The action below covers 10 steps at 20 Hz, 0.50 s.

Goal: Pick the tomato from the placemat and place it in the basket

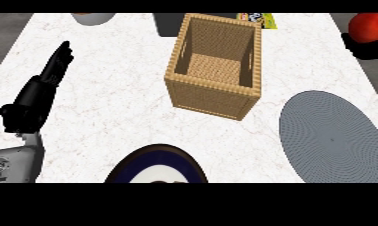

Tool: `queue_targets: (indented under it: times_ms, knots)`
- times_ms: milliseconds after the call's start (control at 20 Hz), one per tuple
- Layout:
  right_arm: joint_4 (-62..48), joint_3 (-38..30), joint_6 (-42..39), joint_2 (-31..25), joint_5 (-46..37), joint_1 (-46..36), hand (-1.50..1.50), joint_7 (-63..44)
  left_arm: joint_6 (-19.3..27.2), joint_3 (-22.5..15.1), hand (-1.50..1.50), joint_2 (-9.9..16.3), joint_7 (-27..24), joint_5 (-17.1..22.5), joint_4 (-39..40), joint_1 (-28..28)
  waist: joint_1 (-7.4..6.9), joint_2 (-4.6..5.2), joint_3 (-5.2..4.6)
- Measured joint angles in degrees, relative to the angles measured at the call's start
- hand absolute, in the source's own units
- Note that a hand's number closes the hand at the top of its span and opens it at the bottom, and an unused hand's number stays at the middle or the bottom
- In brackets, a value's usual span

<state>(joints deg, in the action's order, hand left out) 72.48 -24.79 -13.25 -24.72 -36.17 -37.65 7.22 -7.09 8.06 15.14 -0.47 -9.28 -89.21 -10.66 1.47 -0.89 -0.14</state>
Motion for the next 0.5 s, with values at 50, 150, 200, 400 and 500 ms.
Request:
queue_targets:
  times_ms: [50, 150, 200, 400, 500]
  knots:
    - [2.36, 0.28, -1.74, 0.34, 1.07, -1.38, 1.5, -2.51, 0.29, -0.45, 0.0, -0.38, 0.64, -0.35, -0.5, 0.04, -0.11, 0.01, 0.02]
    - [6.72, 0.85, -5.78, 0.77, 3.61, -3.88, 1.5, -7.34, 0.3, -0.34, 0.0, -0.33, 0.65, -0.38, -0.46, -0.13, -0.26, 0.08, 0.01]
    - [8.66, 1.32, -7.48, 1.36, 4.77, -5.52, 1.5, -10.27, 0.11, -0.2, 0.0, -0.18, 0.54, -0.26, -0.01, -0.48, -0.31, 0.11, 0.01]
    - [14.41, 3.38, -13.33, 3.03, 8.53, -11.88, 1.5, -22.53, 0.07, -0.5, 0.0, -0.32, -0.13, -0.66, 0.42, -0.74, -0.76, 0.3, 0.02]
    - [16.45, 5.31, -14.8, 4.72, 9.36, -14.89, 1.5, -28.53, -0.14, -0.51, 0.0, -0.26, -0.29, -0.63, 0.34, -0.75, -1.02, 0.37, 0.03]
